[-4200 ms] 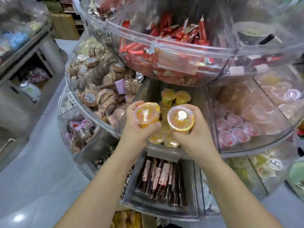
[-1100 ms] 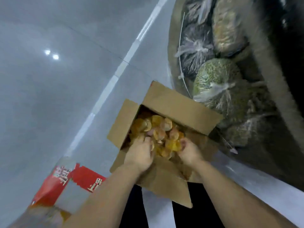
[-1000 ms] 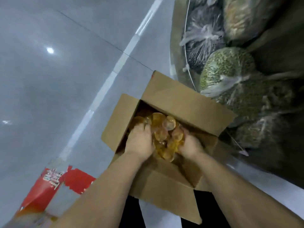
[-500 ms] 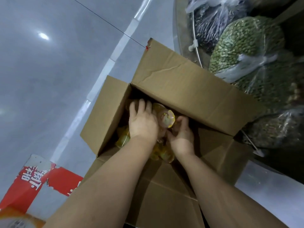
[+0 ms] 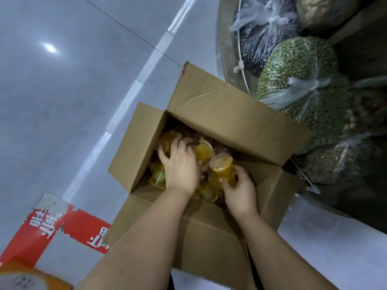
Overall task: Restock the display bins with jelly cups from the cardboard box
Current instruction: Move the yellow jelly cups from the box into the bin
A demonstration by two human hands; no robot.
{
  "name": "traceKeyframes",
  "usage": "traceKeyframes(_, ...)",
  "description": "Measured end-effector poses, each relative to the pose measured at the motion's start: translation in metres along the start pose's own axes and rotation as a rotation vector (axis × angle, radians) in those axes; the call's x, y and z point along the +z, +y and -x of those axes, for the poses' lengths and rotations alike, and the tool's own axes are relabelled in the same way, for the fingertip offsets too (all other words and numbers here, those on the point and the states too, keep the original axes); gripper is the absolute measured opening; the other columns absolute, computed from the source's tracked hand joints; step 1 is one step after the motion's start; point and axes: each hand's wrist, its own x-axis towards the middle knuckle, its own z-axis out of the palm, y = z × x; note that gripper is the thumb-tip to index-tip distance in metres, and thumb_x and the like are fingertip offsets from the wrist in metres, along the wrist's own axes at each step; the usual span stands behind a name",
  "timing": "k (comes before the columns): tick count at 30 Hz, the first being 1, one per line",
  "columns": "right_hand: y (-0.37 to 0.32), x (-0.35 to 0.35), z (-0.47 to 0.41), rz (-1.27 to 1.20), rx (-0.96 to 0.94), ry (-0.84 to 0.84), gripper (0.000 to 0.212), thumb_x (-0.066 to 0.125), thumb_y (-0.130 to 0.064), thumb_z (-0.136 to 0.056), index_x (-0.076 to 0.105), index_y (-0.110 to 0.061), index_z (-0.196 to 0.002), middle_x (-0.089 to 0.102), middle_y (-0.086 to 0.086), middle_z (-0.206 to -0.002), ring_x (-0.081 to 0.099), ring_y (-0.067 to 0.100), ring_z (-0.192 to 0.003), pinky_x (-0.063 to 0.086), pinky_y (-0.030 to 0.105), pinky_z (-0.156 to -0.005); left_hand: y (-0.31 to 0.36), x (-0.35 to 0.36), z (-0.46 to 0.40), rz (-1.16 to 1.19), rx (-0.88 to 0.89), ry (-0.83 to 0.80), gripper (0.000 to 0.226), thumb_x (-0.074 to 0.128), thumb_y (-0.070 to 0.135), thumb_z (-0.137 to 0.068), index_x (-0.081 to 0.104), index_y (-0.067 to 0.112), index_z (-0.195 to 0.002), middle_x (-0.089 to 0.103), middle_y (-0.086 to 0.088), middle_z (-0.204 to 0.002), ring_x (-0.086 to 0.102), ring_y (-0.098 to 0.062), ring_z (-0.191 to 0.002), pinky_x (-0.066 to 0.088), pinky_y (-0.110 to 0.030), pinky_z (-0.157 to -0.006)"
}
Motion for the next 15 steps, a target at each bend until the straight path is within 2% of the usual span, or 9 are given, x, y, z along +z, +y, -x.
traceKeyframes(2, -0.005, -0.009, 0.026, -0.152, 0.060, -0.023, 0.042, 0.067, -0.009, -0.082, 0.051, -0.014, -0.121, 0.063, 0.008, -0.115, 0.060, 0.020, -0.106, 0.048, 0.036, -0.094, -0.009, -0.018, 0.025, 0.218, 0.008, 0.034, 0.036, 0.061, 0.025, -0.086, 0.056, 0.016, -0.120, 0.050, 0.003, -0.134, 0.026, -0.018, -0.137, -0.002, -0.047, -0.113)
traceKeyframes(3, -0.011, -0.015, 0.041, -0.268, 0.095, -0.044, 0.041, 0.066, -0.006, -0.082, 0.050, -0.014, -0.119, 0.064, 0.006, -0.114, 0.062, 0.015, -0.102, 0.050, 0.032, -0.091, -0.012, -0.033, 0.040, 0.398, -0.029, 0.007, 0.035, 0.062, 0.023, -0.086, 0.056, 0.018, -0.120, 0.053, 0.002, -0.131, 0.032, -0.018, -0.135, 0.004, -0.044, -0.114)
traceKeyframes(4, -0.019, -0.022, 0.057, -0.386, 0.119, -0.071, 0.040, 0.066, -0.003, -0.082, 0.050, -0.016, -0.116, 0.064, 0.004, -0.113, 0.064, 0.007, -0.097, 0.051, 0.025, -0.086, -0.014, -0.051, 0.055, 0.638, -0.085, -0.054, 0.032, 0.062, 0.019, -0.087, 0.055, 0.021, -0.118, 0.057, 0.001, -0.127, 0.040, -0.019, -0.128, 0.017, -0.042, -0.115)
traceKeyframes(6, -0.041, -0.042, 0.090, -0.509, 0.089, -0.119, 0.040, 0.063, 0.004, -0.080, 0.051, -0.021, -0.108, 0.064, -0.003, -0.109, 0.063, -0.008, -0.088, 0.050, 0.011, -0.077, -0.011, -0.094, 0.088, 1.056, -0.179, -0.167, 0.029, 0.062, 0.011, -0.088, 0.052, 0.023, -0.112, 0.063, -0.001, -0.115, 0.056, -0.021, -0.108, 0.041, -0.039, -0.101)
traceKeyframes(8, -0.070, -0.070, 0.125, -0.563, 0.000, -0.169, 0.046, 0.060, 0.012, -0.078, 0.051, -0.025, -0.102, 0.064, -0.009, -0.102, 0.062, -0.013, -0.084, 0.046, 0.004, -0.072, -0.004, -0.145, 0.119, 1.182, -0.200, -0.178, 0.031, 0.063, 0.008, -0.087, 0.052, 0.023, -0.112, 0.064, -0.003, -0.113, 0.060, -0.020, -0.101, 0.049, -0.027, -0.090)
traceKeyframes(10, -0.111, -0.108, 0.160, -0.624, -0.111, -0.203, 0.048, 0.060, 0.013, -0.074, 0.051, -0.025, -0.103, 0.067, -0.014, -0.096, 0.061, -0.012, -0.085, 0.043, 0.003, -0.072, 0.008, -0.203, 0.144, 1.276, -0.196, -0.194, 0.037, 0.066, 0.007, -0.084, 0.050, 0.018, -0.115, 0.063, -0.006, -0.118, 0.061, -0.013, -0.106, 0.048, -0.018, -0.086)
traceKeyframes(13, -0.177, -0.181, 0.216, -0.702, -0.279, -0.221, 0.045, 0.062, -0.004, -0.068, 0.050, -0.024, -0.106, 0.064, -0.025, -0.099, 0.060, -0.008, -0.091, 0.044, 0.005, -0.074, 0.033, -0.297, 0.174, 1.308, -0.106, -0.234, 0.049, 0.069, 0.001, -0.078, 0.044, 0.014, -0.119, 0.062, -0.002, -0.118, 0.061, -0.012, -0.108, 0.050, -0.025, -0.091)
traceKeyframes(15, -0.215, -0.231, 0.251, -0.744, -0.383, -0.193, 0.043, 0.067, -0.015, -0.070, 0.047, -0.019, -0.107, 0.063, -0.022, -0.102, 0.060, -0.003, -0.092, 0.047, 0.011, -0.074, 0.057, -0.357, 0.190, 1.251, 0.056, -0.237, 0.043, 0.062, -0.011, -0.079, 0.049, 0.012, -0.113, 0.065, 0.005, -0.105, 0.062, -0.007, -0.097, 0.050, -0.023, -0.085)
